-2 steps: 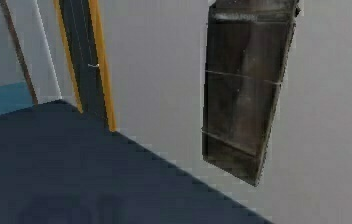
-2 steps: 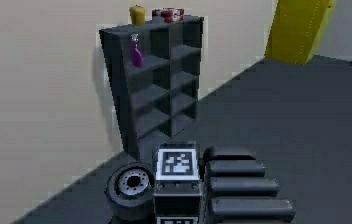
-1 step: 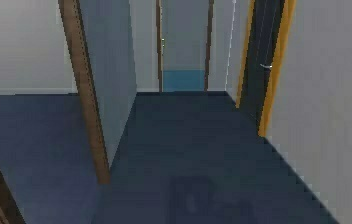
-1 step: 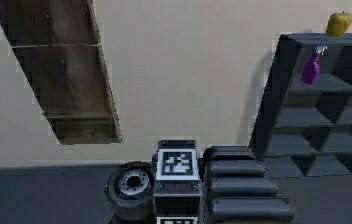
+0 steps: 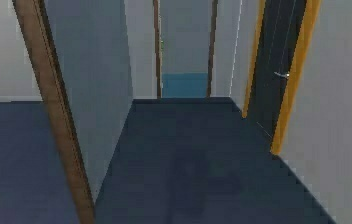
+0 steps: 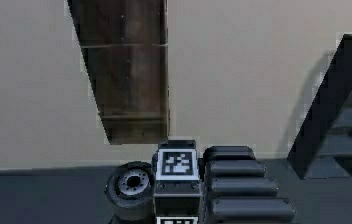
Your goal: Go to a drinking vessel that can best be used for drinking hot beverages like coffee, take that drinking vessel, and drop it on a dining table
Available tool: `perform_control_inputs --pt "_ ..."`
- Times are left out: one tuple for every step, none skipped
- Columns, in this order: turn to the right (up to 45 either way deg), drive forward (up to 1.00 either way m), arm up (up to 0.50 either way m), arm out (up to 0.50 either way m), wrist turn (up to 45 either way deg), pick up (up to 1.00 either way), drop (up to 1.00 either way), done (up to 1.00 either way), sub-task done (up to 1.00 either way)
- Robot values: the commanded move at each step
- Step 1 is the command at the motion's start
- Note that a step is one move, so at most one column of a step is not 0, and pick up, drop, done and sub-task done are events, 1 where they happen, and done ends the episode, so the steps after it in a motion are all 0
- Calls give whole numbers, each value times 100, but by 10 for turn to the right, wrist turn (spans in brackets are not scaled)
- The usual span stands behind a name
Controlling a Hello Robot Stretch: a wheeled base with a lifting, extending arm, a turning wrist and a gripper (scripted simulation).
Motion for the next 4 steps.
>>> perform_control_inputs --pt "-300 0 0 0 0 0 0 0 0" --pt "0 35 0 0 0 0 0 0 0" --pt "-90 0 0 0 0 0 0 0 0" --pt "0 50 0 0 0 0 0 0 0"
